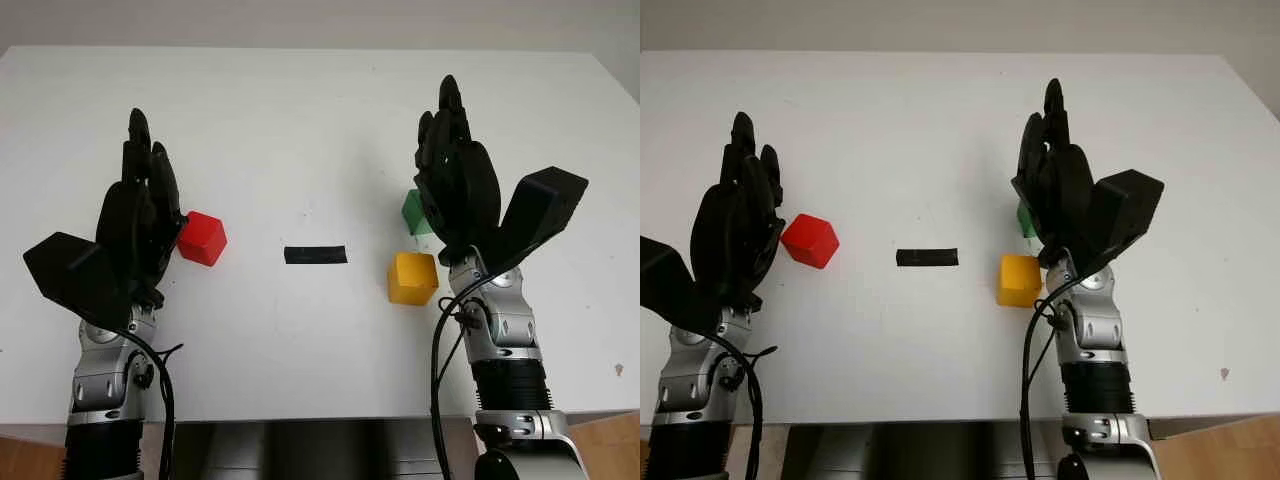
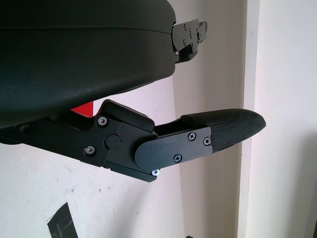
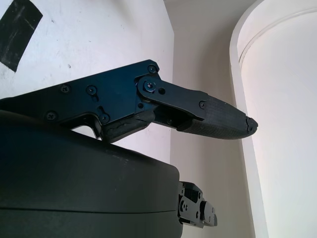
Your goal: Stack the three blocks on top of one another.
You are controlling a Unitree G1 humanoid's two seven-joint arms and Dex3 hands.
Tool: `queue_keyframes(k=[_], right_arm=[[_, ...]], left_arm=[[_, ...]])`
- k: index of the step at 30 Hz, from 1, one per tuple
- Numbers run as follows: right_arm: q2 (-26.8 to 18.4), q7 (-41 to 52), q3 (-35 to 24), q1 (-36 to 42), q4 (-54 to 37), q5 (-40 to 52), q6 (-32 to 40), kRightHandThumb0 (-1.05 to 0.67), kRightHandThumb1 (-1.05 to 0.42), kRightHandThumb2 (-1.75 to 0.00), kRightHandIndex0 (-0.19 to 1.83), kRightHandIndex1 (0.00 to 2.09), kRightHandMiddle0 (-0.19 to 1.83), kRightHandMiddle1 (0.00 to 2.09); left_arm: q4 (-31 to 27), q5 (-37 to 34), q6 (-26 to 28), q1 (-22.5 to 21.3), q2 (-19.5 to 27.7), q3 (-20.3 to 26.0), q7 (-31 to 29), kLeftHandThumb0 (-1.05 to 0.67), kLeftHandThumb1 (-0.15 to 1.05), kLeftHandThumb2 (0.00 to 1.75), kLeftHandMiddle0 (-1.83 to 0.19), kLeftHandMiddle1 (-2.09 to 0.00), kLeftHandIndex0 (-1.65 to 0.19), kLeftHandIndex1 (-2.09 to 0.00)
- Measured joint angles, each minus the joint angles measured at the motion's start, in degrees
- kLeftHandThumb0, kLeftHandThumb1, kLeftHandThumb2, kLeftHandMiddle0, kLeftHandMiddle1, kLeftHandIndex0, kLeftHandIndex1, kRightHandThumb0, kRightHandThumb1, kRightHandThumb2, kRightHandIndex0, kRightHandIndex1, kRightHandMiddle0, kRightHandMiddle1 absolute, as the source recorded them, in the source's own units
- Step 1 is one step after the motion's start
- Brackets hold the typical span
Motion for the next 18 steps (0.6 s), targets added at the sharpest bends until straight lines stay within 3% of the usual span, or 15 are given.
queue_keyframes(k=[15, 18], right_arm=[[-1.1, 2.7, -0.4, -1.6, 1.8, 0.5, 0.1, -0.75, -1.05, -0.70, -0.19, 0.00, -0.19, 0.00], [-2.3, 4.4, -1.0, -1.6, 1.8, 1.2, 0.1, -0.77, -1.05, -0.69, -0.19, 0.00, -0.19, 0.00]], left_arm=[[1.1, 0.2, 0.4, -1.0, 0.5, -0.1, -0.5, -0.81, 1.05, 0.65, 0.19, 0.00, 0.19, 0.00], [0.6, 0.8, 0.5, -0.6, 3.0, 0.1, -2.0, -0.67, 1.05, 0.45, 0.08, -0.07, 0.09, -0.06]])
